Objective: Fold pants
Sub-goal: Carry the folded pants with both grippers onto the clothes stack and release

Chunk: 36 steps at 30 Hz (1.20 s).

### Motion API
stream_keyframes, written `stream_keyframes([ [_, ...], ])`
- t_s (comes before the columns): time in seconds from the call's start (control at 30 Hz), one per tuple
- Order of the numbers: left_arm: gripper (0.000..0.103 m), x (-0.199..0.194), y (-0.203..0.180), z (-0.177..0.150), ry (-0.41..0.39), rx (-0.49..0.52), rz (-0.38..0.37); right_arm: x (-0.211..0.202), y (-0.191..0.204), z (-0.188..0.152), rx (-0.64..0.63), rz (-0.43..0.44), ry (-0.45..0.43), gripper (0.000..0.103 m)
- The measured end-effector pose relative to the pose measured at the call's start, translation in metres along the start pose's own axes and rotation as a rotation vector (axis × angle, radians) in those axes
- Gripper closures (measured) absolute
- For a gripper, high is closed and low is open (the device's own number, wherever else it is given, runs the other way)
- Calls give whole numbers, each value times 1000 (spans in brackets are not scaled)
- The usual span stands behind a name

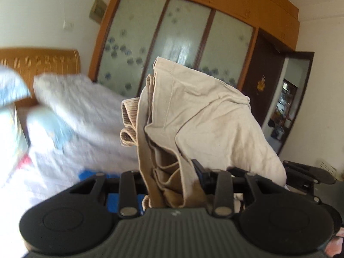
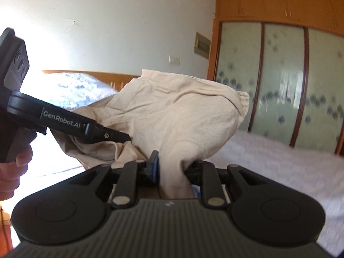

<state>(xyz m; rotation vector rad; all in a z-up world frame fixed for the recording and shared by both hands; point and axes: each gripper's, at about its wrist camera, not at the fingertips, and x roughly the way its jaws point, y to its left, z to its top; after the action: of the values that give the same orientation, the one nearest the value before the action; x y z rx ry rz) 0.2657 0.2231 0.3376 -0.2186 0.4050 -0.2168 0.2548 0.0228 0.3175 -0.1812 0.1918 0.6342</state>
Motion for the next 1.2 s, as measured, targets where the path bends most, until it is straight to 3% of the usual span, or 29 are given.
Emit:
stream_keyframes([
  [0.1,68,35,15,25,-25,-17,48,42,-16,28,-23,-7,-22,80],
  [0.2,68,84,41,21,-6,-46,101,97,-28,22,-23,-6,-4,80],
  [0.3,68,140,75,1,45,-78,141,154,-35,-13,-9,-4,46,80],
  [0.43,68,208,126,-34,135,-149,185,218,-50,-78,110,14,123,80],
  [0.57,69,260,175,-94,275,-261,242,268,-63,-147,294,67,269,80],
  [0.63,69,281,201,-124,354,-341,257,290,-61,-179,371,88,383,78],
  [0.7,68,286,210,-140,330,-355,250,306,-61,-207,449,92,454,77],
  [0.8,66,285,200,-141,299,-290,283,309,-64,-216,505,92,430,77],
  [0.9,61,287,189,-142,290,-246,320,301,-57,-212,473,77,426,78],
  [0.97,58,279,177,-135,288,-232,348,308,-57,-205,458,80,418,68],
  [1.0,51,271,172,-130,283,-238,363,303,-59,-202,472,80,415,63],
  [1.03,45,262,169,-127,276,-256,384,293,-60,-197,497,72,405,51],
  [1.07,31,249,163,-125,265,-270,413,279,-62,-191,517,48,387,31],
  [1.1,25,235,157,-124,245,-269,442,262,-60,-185,521,3,358,24],
  [1.2,25,189,128,-128,216,-196,482,207,-46,-169,489,-91,293,23],
])
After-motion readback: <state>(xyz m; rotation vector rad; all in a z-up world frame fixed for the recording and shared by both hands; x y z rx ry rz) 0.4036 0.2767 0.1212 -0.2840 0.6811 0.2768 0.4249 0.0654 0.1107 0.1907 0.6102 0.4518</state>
